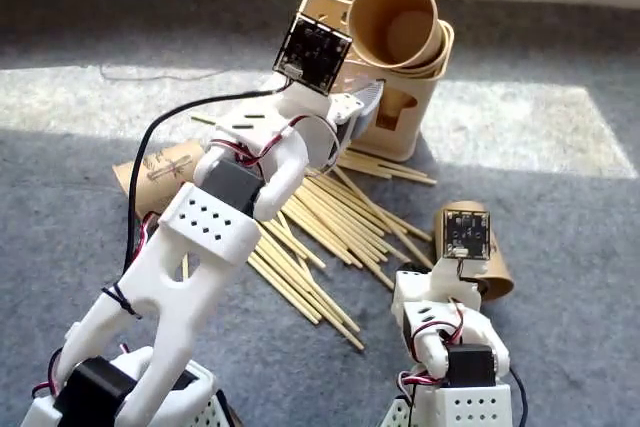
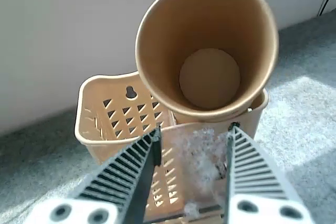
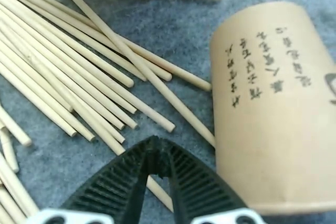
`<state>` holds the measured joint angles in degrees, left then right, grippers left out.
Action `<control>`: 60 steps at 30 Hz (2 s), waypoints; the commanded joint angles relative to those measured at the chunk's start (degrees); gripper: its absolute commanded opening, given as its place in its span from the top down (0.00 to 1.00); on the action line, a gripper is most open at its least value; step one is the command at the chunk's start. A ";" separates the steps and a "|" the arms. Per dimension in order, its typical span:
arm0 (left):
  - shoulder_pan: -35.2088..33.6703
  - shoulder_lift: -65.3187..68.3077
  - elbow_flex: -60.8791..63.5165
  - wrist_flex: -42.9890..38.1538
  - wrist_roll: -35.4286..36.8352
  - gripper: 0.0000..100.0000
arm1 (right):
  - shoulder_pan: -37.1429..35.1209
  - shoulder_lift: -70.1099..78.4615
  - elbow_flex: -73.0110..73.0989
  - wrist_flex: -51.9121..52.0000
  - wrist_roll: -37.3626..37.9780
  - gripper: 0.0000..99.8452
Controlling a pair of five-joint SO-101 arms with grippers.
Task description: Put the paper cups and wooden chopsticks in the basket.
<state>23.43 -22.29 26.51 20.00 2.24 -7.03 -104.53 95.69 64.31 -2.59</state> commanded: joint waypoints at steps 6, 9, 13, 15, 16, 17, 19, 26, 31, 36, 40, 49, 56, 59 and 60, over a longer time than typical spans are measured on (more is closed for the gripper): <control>0.48 2.77 -2.24 -13.27 0.18 0.84 | 0.66 -0.75 7.96 -1.54 0.26 0.99; 0.22 8.13 -5.76 -13.89 0.18 0.86 | 0.66 -0.75 7.96 -1.63 0.26 0.99; 0.48 8.22 -6.20 -11.43 0.26 0.86 | 0.66 -0.75 7.96 -1.63 0.26 0.99; 0.48 4.88 -5.93 -6.86 0.26 0.86 | 0.66 -0.75 7.96 -1.63 0.26 0.99; 0.48 2.95 -5.85 -4.13 0.26 0.86 | 0.66 -0.75 7.96 -1.63 0.26 0.99; 0.48 0.75 -5.85 -1.58 0.26 0.86 | 0.66 -0.75 7.96 -1.63 0.26 0.99; 0.13 -3.56 -5.85 3.25 0.26 0.86 | 0.66 -0.75 7.96 -1.63 0.26 0.99; -5.49 -13.67 -5.93 19.69 0.18 0.86 | 0.66 -0.75 7.96 -1.63 0.26 0.99; -16.75 -17.36 -6.81 32.62 -2.46 0.86 | 0.66 -0.75 7.96 -1.63 0.26 0.99; -27.74 -18.86 -6.46 37.89 -11.69 0.86 | 0.66 -0.75 7.96 -1.63 0.26 0.99; -35.21 -18.68 -6.37 42.37 -16.18 0.86 | 0.66 -0.75 7.96 -1.63 0.26 0.99; -45.23 -18.07 -5.41 53.10 -12.22 0.77 | 0.66 -0.75 7.96 -1.63 0.26 0.99; -48.66 -8.22 -3.65 54.42 -9.76 0.69 | 0.66 -0.75 7.96 -1.63 0.26 0.99; -48.48 -2.51 -4.09 54.33 -15.74 0.70 | 0.66 -0.75 7.96 -1.63 0.26 0.99; -48.48 -0.92 -4.09 54.33 -17.49 0.70 | 0.66 -0.75 7.96 -1.63 0.26 0.99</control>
<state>-24.57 -26.33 23.52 74.07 -10.86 -7.03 -104.53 95.69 64.31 -2.59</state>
